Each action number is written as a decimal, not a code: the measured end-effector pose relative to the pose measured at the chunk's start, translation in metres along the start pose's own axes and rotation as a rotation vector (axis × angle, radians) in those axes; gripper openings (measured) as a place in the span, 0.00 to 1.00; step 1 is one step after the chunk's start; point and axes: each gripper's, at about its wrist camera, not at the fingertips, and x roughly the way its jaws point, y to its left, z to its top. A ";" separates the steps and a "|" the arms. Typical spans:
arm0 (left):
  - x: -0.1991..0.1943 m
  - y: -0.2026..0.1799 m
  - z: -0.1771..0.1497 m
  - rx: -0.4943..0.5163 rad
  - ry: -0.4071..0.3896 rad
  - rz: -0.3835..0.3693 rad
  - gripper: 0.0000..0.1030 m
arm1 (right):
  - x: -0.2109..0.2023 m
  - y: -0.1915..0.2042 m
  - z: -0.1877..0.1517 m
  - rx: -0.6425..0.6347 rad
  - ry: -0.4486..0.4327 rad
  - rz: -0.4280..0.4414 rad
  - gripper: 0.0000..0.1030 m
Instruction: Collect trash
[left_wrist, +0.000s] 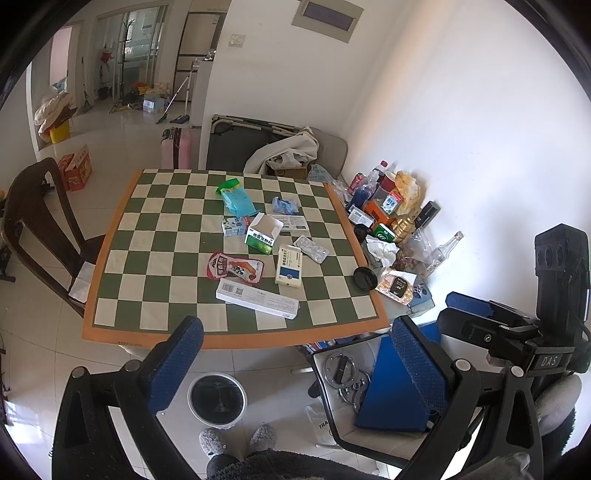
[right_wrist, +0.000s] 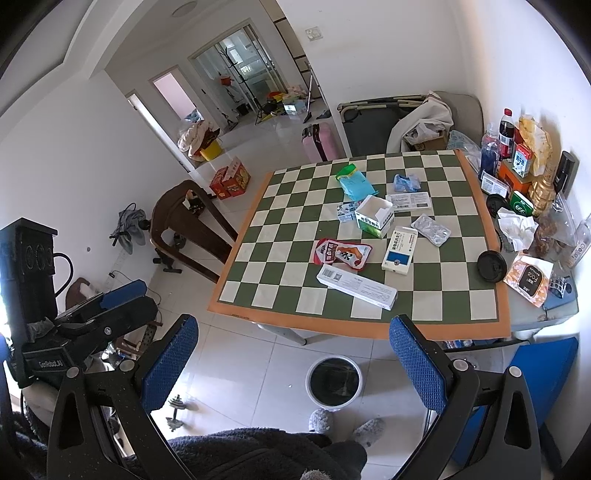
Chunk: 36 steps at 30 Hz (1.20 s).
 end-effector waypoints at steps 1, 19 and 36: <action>0.000 0.000 0.000 0.000 0.000 0.000 1.00 | 0.001 0.002 0.000 0.000 0.000 0.000 1.00; 0.000 0.001 0.000 0.002 0.001 -0.002 1.00 | -0.001 -0.003 0.001 0.003 -0.002 0.002 1.00; 0.165 0.060 0.014 0.026 0.234 0.393 1.00 | 0.080 -0.039 0.019 0.225 -0.002 -0.439 1.00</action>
